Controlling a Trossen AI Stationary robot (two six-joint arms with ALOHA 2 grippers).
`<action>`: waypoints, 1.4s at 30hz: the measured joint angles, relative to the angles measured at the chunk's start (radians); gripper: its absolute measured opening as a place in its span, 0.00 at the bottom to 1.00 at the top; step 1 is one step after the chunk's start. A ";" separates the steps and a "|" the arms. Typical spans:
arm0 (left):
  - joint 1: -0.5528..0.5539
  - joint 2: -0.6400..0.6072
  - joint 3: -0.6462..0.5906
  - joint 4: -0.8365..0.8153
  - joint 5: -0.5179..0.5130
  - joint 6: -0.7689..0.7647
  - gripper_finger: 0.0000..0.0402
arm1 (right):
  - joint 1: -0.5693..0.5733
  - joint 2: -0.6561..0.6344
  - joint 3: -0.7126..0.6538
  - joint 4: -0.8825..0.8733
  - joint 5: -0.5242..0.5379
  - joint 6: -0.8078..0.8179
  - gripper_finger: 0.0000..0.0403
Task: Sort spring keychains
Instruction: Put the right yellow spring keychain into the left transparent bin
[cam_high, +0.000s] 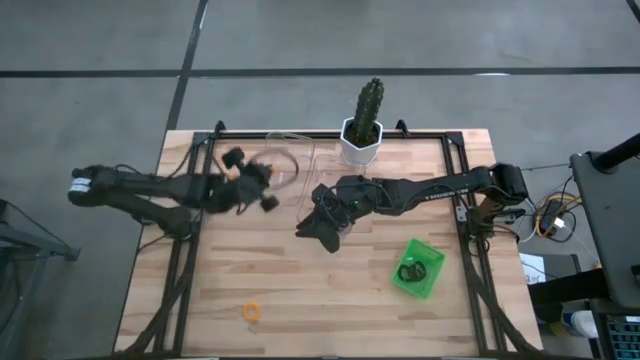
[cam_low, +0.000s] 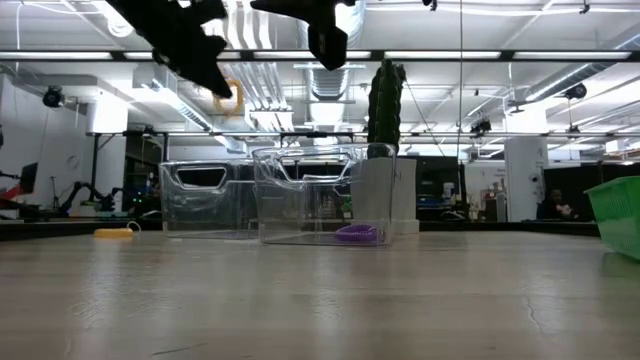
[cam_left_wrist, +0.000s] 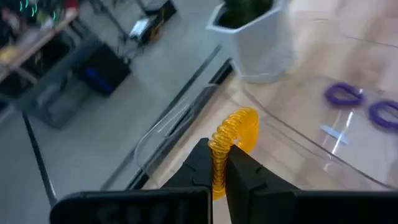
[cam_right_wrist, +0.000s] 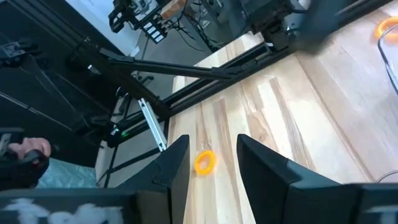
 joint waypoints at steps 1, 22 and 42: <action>0.047 0.000 0.000 0.016 0.038 0.000 0.03 | 0.000 0.000 0.000 0.000 0.000 -0.004 0.32; 0.450 0.312 -0.011 0.168 0.524 -0.055 0.06 | 0.000 0.000 0.000 -0.001 0.000 -0.011 0.32; 0.451 0.351 -0.013 0.169 0.446 -0.054 0.08 | 0.000 0.000 0.000 -0.002 -0.001 -0.007 0.29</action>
